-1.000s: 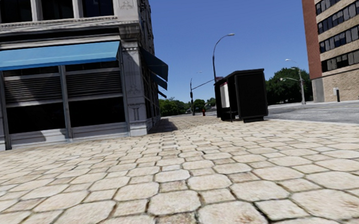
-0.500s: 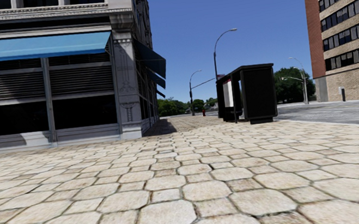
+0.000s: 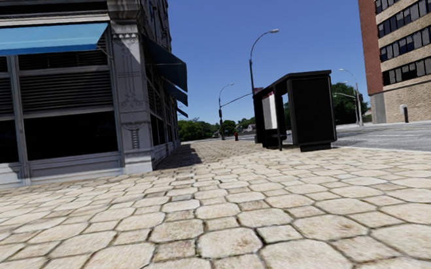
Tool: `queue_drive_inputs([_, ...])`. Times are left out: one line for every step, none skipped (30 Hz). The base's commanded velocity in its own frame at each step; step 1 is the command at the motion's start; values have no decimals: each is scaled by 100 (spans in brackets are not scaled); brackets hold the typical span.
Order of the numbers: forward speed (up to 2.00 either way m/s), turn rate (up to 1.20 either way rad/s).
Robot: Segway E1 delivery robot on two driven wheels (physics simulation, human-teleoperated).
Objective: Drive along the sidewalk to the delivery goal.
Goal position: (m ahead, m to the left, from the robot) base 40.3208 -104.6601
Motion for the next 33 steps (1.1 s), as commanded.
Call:
queue_drive_inputs([200, 0])
queue_drive_inputs([200, 0])
queue_drive_inputs([200, 0])
queue_drive_inputs([200, 0])
queue_drive_inputs([200, 0])
queue_drive_inputs([200, 0])
queue_drive_inputs([200, 0])
queue_drive_inputs([200, 0])
queue_drive_inputs([200, 0])
queue_drive_inputs([200, 0])
queue_drive_inputs([200, 0])
queue_drive_inputs([200, 0])
queue_drive_inputs([200, 0])
queue_drive_inputs([200, 0])
queue_drive_inputs([200, 0])
queue_drive_inputs([200, 0])
queue_drive_inputs([200, 0])
queue_drive_inputs([200, 0])
queue_drive_inputs([200, 0])
queue_drive_inputs([200, 0])
queue_drive_inputs([200, 0])
queue_drive_inputs([200, 0])
queue_drive_inputs([200, 0])
queue_drive_inputs([200, 0])
queue_drive_inputs([200, 0])
queue_drive_inputs([200, 0])
queue_drive_inputs([200, 0])
queue_drive_inputs([200, 0])
queue_drive_inputs([200, 0])
queue_drive_inputs([200, 0])
queue_drive_inputs([200, 0])
queue_drive_inputs([200, 0])
queue_drive_inputs([200, 0])
